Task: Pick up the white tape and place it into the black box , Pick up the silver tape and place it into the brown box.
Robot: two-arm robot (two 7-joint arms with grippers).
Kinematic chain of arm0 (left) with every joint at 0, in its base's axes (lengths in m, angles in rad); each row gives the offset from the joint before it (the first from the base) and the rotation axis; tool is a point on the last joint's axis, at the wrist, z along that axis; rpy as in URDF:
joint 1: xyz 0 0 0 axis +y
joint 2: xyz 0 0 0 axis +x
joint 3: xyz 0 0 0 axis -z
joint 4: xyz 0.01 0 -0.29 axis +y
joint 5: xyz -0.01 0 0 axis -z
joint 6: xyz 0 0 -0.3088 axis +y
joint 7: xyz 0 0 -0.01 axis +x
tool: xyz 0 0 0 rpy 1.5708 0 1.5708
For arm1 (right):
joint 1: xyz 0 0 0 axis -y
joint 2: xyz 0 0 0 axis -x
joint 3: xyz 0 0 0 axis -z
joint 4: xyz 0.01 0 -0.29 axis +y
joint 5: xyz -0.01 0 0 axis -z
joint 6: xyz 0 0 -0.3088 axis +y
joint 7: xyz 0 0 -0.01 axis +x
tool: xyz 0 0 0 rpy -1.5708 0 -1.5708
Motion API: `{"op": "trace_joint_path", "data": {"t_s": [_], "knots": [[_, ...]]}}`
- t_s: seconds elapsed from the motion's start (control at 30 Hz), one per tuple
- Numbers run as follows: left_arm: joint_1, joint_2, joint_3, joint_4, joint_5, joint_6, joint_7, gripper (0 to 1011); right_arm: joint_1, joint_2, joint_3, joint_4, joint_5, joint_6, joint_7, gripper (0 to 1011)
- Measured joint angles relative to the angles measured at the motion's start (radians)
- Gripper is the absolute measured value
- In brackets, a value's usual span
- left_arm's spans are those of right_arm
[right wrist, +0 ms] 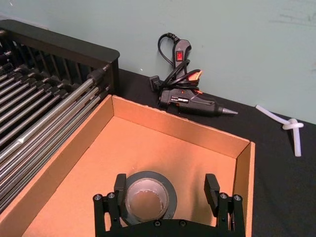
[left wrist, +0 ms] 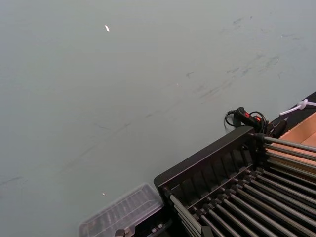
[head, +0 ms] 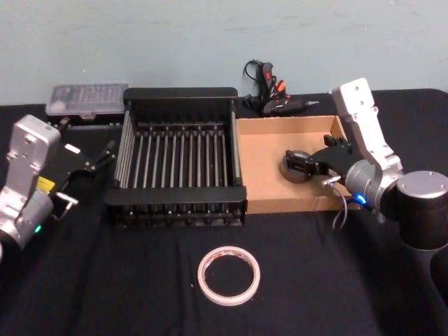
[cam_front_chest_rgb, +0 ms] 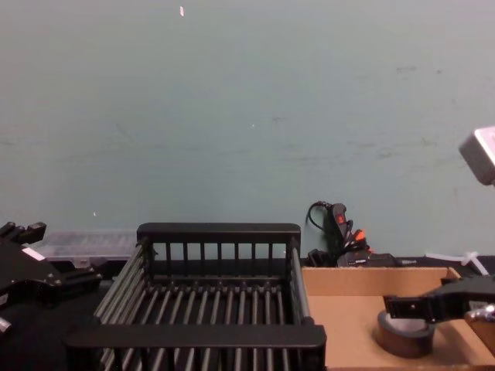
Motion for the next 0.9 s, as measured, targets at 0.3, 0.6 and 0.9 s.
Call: {"op": "trace_joint_path", "data": {"t_s": [0.3,0.6,0.9], "knots": [[0.0,0.0,0.0,0.0,0.0,0.0,0.0,1001,-0.06,0.009,0.032,-0.096,0.005,0.047,0.024,1002],[0.0,0.0,0.0,0.0,0.0,0.0,0.0,1001,-0.151,0.036,0.056,-0.24,0.034,0.119,0.058,1002],[0.0,0.0,0.0,0.0,0.0,0.0,0.0,1001,-0.249,0.082,0.053,-0.381,0.061,0.186,0.094,1002]]}}
